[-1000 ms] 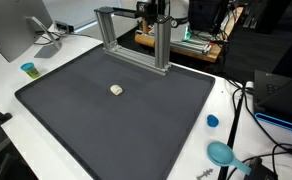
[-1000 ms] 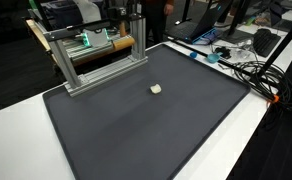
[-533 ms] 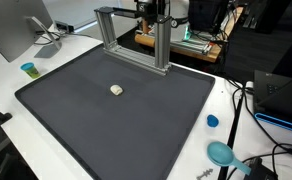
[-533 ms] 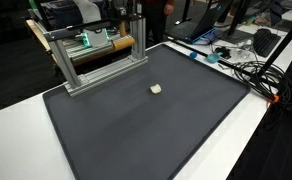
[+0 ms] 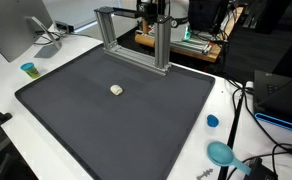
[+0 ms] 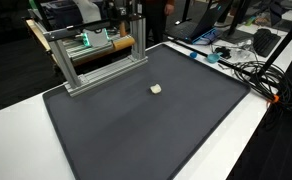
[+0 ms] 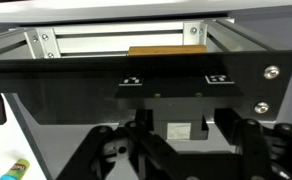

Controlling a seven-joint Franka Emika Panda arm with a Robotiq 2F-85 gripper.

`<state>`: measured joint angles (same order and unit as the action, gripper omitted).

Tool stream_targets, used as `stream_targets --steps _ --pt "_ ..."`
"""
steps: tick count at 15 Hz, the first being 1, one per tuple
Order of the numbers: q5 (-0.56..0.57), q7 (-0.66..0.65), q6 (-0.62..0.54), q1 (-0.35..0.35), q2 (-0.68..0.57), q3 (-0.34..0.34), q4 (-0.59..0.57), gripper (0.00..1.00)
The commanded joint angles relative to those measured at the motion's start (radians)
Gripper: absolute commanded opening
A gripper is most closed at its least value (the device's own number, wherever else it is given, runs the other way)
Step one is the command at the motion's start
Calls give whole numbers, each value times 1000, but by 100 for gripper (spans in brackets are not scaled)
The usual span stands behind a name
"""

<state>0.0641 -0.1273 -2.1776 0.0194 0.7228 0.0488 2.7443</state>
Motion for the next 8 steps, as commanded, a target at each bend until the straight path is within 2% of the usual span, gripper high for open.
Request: stream_targets --steps 1,2,3,4,5,8 --pt "-16 -2 43 6 5 -5 -4 50" --pt "-17 0 38 8 31 -7 27 47" --pt "-19 4 42 5 32 -9 26 53" --pt "-18 7 49 5 20 -9 10 48" --pt "-16 13 50 3 17 -9 9 34" --pt "-14 26 55 0 16 -11 14 34"
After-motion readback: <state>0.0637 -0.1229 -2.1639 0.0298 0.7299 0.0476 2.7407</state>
